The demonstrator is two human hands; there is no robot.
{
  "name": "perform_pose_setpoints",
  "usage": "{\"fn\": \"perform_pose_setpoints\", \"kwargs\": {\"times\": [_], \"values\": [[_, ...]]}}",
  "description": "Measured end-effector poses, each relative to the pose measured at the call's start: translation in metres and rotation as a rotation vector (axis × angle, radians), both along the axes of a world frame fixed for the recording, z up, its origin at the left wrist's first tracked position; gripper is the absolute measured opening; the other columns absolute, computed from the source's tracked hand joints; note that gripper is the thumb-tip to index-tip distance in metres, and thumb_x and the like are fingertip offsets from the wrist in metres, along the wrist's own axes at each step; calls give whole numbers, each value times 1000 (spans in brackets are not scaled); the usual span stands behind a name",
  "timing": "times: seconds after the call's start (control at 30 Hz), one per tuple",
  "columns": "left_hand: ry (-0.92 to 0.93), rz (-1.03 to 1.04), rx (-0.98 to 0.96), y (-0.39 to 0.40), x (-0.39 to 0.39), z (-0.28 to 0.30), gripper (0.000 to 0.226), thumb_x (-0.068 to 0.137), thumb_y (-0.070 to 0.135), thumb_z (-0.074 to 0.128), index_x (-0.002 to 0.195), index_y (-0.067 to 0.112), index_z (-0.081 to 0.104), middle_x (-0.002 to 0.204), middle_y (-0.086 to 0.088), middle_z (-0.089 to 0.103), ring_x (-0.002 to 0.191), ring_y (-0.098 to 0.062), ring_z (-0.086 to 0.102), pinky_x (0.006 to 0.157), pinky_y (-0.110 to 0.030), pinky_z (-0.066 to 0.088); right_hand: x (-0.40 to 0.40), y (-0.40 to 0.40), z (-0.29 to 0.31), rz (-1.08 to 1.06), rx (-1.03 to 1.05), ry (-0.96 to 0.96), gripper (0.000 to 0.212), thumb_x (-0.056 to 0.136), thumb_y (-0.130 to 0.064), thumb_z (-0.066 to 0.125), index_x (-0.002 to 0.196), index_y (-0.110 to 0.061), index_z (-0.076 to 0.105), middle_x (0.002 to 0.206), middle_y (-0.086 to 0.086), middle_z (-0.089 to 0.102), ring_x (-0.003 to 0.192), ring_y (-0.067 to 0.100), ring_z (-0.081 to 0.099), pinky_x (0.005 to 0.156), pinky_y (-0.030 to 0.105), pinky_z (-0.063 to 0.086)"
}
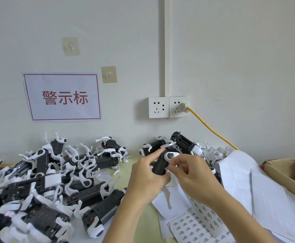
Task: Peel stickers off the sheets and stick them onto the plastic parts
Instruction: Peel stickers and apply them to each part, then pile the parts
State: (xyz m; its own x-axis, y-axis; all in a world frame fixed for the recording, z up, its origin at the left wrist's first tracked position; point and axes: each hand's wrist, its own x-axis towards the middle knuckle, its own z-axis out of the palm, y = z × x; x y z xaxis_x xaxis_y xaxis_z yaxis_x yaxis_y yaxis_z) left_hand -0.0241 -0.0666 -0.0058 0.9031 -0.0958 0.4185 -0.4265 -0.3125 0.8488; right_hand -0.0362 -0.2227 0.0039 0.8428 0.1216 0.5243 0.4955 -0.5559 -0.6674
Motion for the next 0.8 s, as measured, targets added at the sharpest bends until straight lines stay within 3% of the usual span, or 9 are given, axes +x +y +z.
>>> {"fn": "perform_pose_setpoints", "kwargs": {"times": [0.17,0.27,0.53,0.63,0.8], "values": [[-4,-6,19,0,-1,3,64,75,15,76,119,57,59,88,37,64,77,-1,66,56,-8,47,0,1,-2,-36,-6,-17,22,95,-17,66,75,-26,66,47,-4,38,46,10,30,49,21,31],[-22,-1,32,0,-1,4,63,75,15,76,107,64,55,88,37,65,79,-1,65,57,-6,47,2,4,-6,-81,-20,-35,23,95,-18,65,75,-29,64,45,-5,38,46,11,32,52,32,35],[-41,6,21,1,-2,6,74,75,15,73,88,85,49,83,27,69,71,-11,66,54,-12,49,5,9,-12,-155,7,-116,18,93,-22,68,77,-28,64,45,-6,40,46,12,34,50,31,34],[-40,8,22,1,-2,5,71,74,15,74,89,81,52,84,31,68,68,-5,66,54,-9,47,5,9,-12,-149,5,-114,19,93,-21,68,76,-29,63,45,-6,40,45,12,34,49,30,33],[-15,13,13,2,-2,5,62,74,16,74,104,67,54,83,32,68,59,1,63,52,-9,44,3,8,-11,-141,-25,-99,24,93,-19,66,74,-31,61,44,-7,39,45,12,34,51,41,43]]}}
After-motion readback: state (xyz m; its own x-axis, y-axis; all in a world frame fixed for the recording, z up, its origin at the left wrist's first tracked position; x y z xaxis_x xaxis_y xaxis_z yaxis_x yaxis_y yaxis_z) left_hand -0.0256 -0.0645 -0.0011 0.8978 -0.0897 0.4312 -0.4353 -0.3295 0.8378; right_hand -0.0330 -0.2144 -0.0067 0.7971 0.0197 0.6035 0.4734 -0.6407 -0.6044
